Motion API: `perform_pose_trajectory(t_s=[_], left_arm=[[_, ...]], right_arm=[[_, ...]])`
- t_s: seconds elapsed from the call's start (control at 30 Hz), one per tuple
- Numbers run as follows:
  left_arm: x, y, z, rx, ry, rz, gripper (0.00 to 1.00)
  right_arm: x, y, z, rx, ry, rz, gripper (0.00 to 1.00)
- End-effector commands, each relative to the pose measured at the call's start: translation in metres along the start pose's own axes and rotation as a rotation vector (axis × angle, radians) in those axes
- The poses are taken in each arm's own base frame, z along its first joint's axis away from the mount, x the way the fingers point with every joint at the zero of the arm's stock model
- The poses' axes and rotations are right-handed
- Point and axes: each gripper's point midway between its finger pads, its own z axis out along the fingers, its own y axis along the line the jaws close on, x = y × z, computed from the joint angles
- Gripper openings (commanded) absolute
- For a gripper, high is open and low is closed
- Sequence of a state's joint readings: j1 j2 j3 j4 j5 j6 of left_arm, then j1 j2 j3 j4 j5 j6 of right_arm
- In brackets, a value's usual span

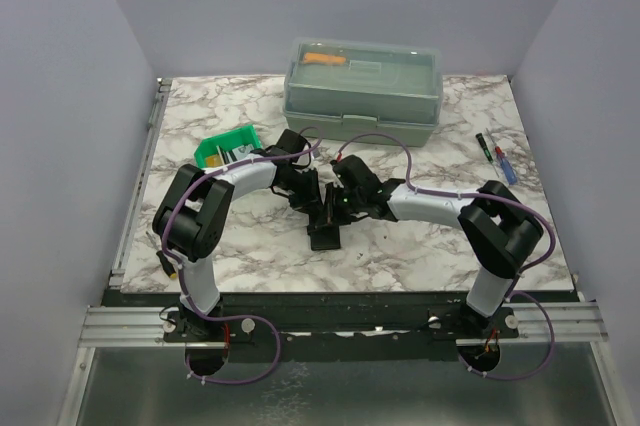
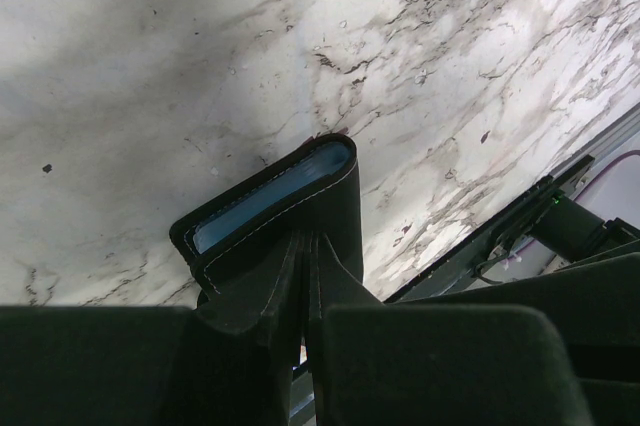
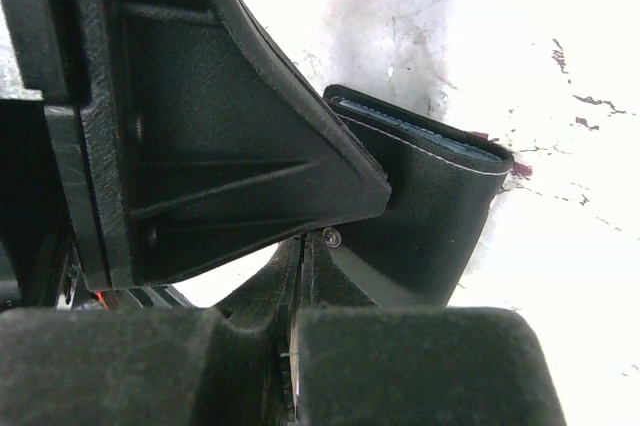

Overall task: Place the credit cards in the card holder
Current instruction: Close the card holder at the center of the board.

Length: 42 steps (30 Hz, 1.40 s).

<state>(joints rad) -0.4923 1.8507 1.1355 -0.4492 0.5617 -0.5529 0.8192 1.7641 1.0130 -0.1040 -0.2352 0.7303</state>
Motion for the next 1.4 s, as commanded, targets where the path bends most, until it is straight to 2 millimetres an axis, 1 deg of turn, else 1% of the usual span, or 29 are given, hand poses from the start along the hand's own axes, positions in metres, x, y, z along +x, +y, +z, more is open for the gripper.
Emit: perform_pose_trajectory(t_s=[0.0,0.27,0.4,0.67,0.83,1.13,1.27,1.37], left_arm=[[-0.005,0.005,0.006,-0.015,-0.006,0.016,0.09],[-0.006,0.005,0.007,-0.018,-0.005,0.018,0.09],[-0.006,0.005,0.007,-0.018,-0.003,0.018,0.09],[-0.006,0.006,0.008,-0.023,-0.002,0.019,0.08],[-0.006,0.007,0.007,-0.026,-0.004,0.018,0.08],[-0.006,0.009,0.006,-0.032,-0.006,0.02,0.08],[-0.006,0.01,0.006,-0.035,-0.006,0.018,0.07],[-0.006,0.011,0.006,-0.037,-0.004,0.019,0.07]], right_arm=[[-0.005,-0.002,-0.003,0.043,-0.017,-0.015,0.0],[-0.005,-0.01,-0.002,0.088,-0.02,-0.007,0.0],[-0.002,-0.014,0.0,0.102,-0.012,-0.001,0.0],[0.001,-0.014,0.003,0.094,0.001,0.002,0.0],[0.002,-0.019,0.004,0.114,0.003,0.009,0.0],[0.009,-0.028,0.008,0.129,0.02,0.019,0.0],[0.012,-0.035,0.007,0.136,0.02,0.03,0.0],[0.018,-0.042,0.007,0.134,0.026,0.037,0.0]])
